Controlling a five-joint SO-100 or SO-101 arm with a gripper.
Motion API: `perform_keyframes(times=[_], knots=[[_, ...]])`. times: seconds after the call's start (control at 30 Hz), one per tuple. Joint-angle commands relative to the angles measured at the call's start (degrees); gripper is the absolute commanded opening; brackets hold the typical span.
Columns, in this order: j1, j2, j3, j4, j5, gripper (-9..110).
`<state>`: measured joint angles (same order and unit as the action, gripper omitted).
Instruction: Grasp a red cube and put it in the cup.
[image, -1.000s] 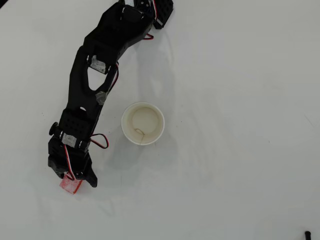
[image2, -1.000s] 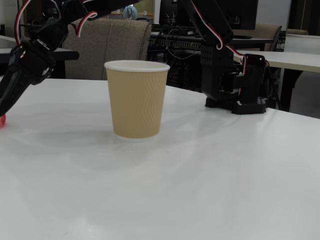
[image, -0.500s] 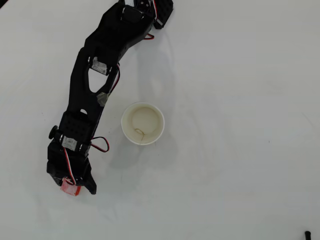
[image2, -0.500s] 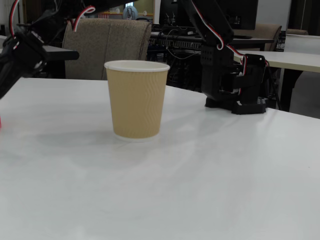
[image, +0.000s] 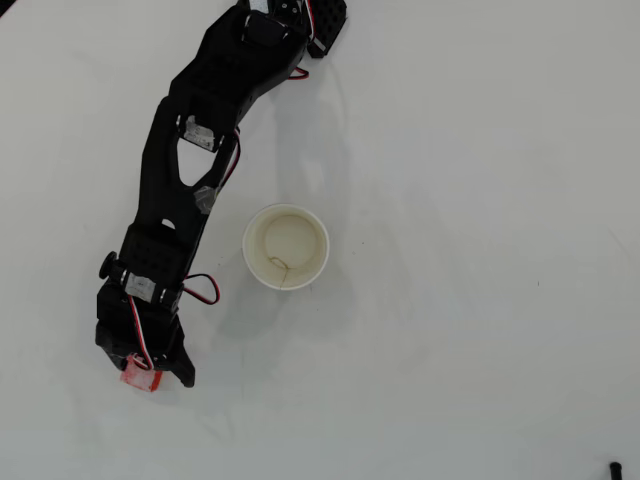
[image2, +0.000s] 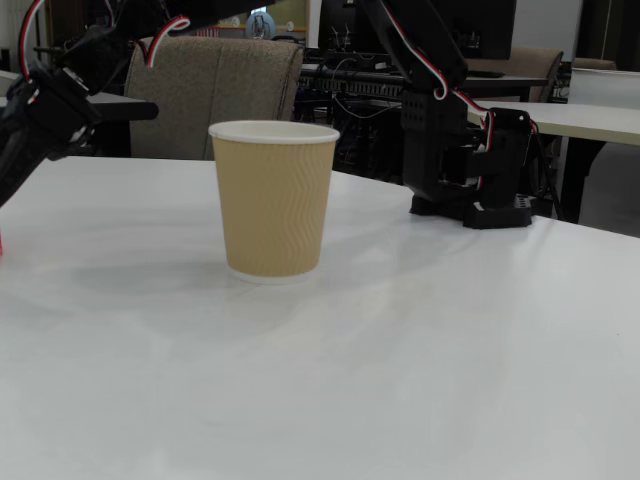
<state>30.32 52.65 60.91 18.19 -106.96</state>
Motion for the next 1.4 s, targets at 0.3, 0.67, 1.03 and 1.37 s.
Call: perform_keyframes(times=[0.3,0.67,1.03,1.37], knots=[[4.3,3.1,-2.6,4.2,-2.1,35],[1.6,3.0,-4.1,2.5,-1.4,35],[-0.2,-0.2,-7.1,-0.2,-1.8,35],[0.1,-3.3,-8.8,-0.1,-1.9,35]])
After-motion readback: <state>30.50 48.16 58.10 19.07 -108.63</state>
